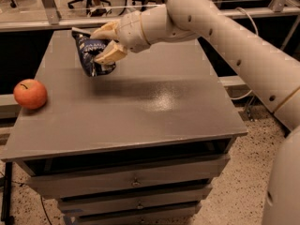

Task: Move blue chip bag near apple

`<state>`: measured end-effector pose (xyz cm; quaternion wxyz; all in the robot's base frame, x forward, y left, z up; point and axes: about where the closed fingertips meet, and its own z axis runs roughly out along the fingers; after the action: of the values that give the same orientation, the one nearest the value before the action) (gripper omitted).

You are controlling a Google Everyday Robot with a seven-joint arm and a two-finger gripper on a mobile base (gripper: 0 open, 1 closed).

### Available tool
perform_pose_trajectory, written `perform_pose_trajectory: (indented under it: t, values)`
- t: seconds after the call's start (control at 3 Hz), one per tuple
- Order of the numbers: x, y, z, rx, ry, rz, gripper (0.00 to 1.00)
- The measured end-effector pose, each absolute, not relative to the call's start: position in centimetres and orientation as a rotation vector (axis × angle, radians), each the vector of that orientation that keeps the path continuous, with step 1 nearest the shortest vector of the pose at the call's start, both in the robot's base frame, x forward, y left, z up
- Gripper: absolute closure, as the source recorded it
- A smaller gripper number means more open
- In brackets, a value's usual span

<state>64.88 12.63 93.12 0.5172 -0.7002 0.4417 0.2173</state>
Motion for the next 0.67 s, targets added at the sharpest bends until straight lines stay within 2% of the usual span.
perform_pose_trajectory:
  t: [0.67]
  values:
    - [64.2,16.4,90.4,-1.73,1.035,0.647,1.0]
